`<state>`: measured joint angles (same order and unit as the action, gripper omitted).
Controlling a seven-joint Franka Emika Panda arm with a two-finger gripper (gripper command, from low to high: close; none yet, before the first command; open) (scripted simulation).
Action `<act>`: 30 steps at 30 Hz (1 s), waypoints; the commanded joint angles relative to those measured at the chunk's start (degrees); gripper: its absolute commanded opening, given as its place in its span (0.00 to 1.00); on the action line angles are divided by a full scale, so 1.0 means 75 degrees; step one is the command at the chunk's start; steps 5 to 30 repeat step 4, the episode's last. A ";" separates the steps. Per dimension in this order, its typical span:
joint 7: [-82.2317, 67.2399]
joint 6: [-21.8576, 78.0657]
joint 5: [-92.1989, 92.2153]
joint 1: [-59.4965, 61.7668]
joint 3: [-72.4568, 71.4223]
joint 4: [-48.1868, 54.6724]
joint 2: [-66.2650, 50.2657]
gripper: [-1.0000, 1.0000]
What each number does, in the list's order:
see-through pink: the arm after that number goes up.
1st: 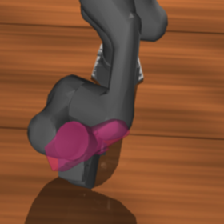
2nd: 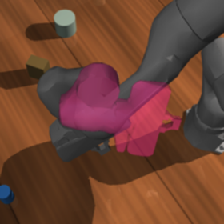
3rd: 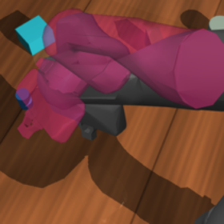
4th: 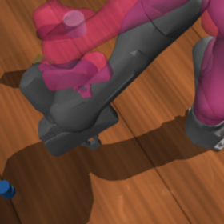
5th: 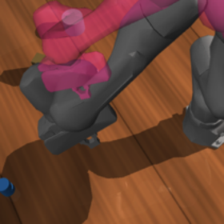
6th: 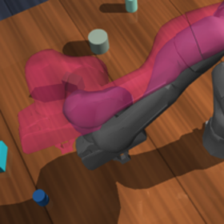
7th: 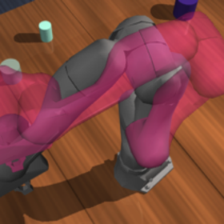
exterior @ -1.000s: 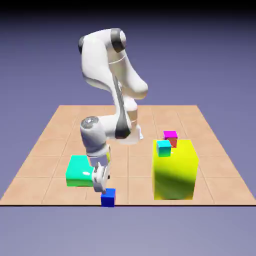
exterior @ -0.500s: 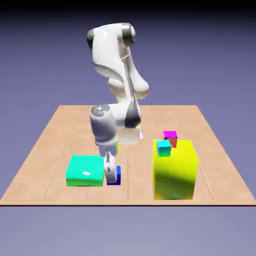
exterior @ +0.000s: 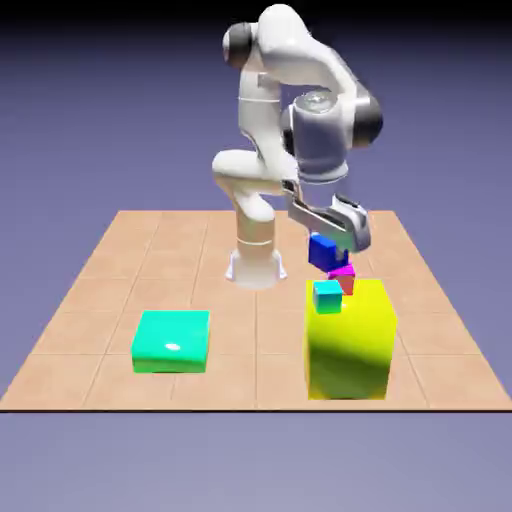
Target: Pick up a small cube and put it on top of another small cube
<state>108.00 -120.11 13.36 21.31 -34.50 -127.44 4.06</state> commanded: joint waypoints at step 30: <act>-0.0011 0.0263 0.0009 0.0035 0.0032 0.0169 0.0093 1.00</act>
